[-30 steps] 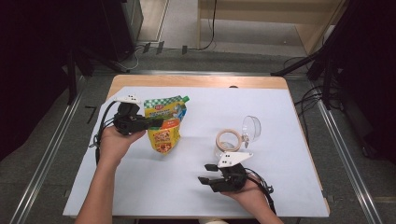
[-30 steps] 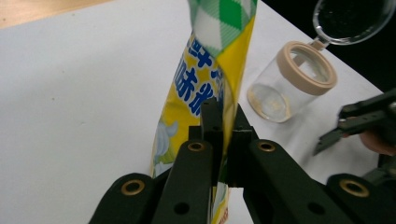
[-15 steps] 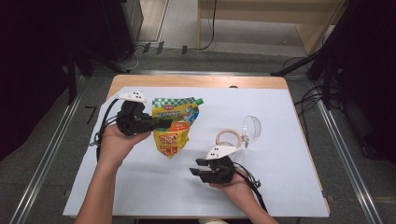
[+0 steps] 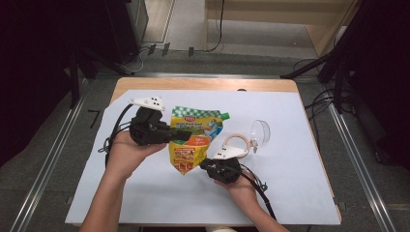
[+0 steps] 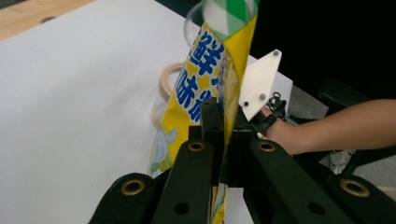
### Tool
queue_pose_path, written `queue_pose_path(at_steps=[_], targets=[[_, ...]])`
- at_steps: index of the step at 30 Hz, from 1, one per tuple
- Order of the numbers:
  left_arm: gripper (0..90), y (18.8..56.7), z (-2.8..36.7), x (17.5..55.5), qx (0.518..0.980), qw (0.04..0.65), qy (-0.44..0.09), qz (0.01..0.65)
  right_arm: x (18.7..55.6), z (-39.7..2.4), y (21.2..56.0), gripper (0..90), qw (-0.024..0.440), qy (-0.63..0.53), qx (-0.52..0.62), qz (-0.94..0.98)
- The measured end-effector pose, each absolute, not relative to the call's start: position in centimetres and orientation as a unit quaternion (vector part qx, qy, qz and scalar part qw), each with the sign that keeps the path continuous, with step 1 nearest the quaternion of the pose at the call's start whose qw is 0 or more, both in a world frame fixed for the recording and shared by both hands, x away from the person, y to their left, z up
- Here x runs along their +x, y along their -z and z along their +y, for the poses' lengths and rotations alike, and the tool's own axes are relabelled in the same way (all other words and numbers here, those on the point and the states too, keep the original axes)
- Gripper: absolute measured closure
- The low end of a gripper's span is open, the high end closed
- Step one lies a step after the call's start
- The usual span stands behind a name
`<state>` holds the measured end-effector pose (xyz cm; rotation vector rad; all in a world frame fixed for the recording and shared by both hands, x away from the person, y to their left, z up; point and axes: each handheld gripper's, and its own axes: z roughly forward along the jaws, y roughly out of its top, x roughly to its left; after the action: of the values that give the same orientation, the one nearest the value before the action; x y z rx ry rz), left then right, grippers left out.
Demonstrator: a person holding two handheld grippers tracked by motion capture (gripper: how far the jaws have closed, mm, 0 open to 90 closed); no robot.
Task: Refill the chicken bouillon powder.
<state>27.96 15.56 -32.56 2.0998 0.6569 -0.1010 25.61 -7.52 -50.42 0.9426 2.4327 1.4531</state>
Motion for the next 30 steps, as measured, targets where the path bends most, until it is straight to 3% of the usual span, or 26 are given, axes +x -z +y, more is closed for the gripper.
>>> queue_pose_path(at_steps=[4, 8, 12, 21, 26, 30], targets=[[90.0, 32.5, 14.9, 27.7, 0.852, 0.45, 0.059, 0.261, 25.6, -7.5, 50.5, 73.3, 0.095, -0.5, 0.304, 0.805], [90.0, 32.7, 14.5, 27.8, 0.849, 0.453, 0.056, 0.266, 25.1, -7.4, 50.4, 79.0, 0.109, -0.506, 0.286, 0.806], [89.6, 32.9, 13.9, 27.7, 0.847, 0.453, 0.035, 0.277, 24.2, -7.0, 49.9, 77.6, 0.113, -0.505, 0.266, 0.813], [83.3, 33.7, 12.5, 27.7, 0.846, 0.456, 0.027, 0.275, 22.1, -5.6, 49.4, 77.1, 0.067, -0.511, 0.245, 0.821], [72.0, 34.1, 11.9, 27.8, 0.841, 0.455, 0.026, 0.29, 21.5, -5.3, 49.0, 77.6, 0.044, -0.519, 0.246, 0.817], [70.1, 34.5, 11.6, 27.9, 0.836, 0.458, 0.034, 0.301, 21.1, -5.1, 48.7, 77.7, 0.031, -0.523, 0.242, 0.816]])
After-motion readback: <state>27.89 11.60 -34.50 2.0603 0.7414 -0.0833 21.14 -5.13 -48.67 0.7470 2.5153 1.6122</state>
